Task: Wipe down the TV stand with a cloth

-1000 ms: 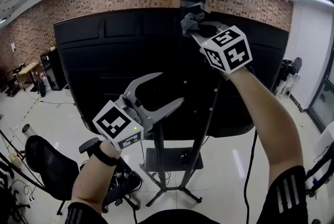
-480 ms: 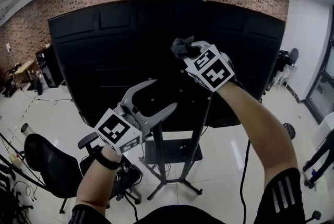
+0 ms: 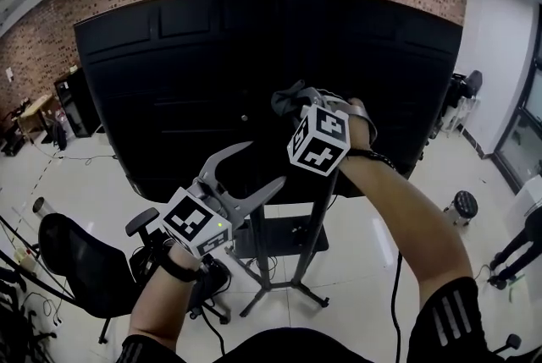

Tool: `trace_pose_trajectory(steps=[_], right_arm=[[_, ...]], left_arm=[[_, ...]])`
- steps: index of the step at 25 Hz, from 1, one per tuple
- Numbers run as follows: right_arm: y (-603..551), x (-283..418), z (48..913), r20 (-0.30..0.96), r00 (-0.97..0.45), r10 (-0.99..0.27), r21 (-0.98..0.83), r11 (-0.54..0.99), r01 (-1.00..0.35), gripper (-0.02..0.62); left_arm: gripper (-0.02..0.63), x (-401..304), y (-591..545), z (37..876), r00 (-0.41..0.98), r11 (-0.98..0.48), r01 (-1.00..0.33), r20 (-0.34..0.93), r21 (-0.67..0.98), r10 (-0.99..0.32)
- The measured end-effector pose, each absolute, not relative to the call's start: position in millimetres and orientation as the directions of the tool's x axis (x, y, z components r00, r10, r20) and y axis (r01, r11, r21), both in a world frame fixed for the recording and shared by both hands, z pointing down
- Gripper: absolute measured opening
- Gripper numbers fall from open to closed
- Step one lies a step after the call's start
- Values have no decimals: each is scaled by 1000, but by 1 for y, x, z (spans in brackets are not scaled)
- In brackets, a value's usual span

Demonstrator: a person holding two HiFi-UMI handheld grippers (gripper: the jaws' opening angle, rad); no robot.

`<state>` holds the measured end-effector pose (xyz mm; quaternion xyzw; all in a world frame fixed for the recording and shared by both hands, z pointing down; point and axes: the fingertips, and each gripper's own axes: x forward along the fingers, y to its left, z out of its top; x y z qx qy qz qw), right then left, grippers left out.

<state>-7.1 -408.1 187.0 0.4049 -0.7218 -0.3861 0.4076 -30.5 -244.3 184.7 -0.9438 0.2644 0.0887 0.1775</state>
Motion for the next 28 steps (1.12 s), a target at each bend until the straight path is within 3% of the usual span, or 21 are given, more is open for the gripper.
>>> trace_pose_trajectory(steps=[16,28], right_arm=[[-415,-1,348,395,-242,-886,866,448,-224,31],[-414,-3,415,425,-244,-872,845,479,-238,30]], left_arm=[[310,-42,-253,244,838,-825,-538,-216,-173,-502],[310,-55,-264,298,827,-824,-557,-163,-102,-538]])
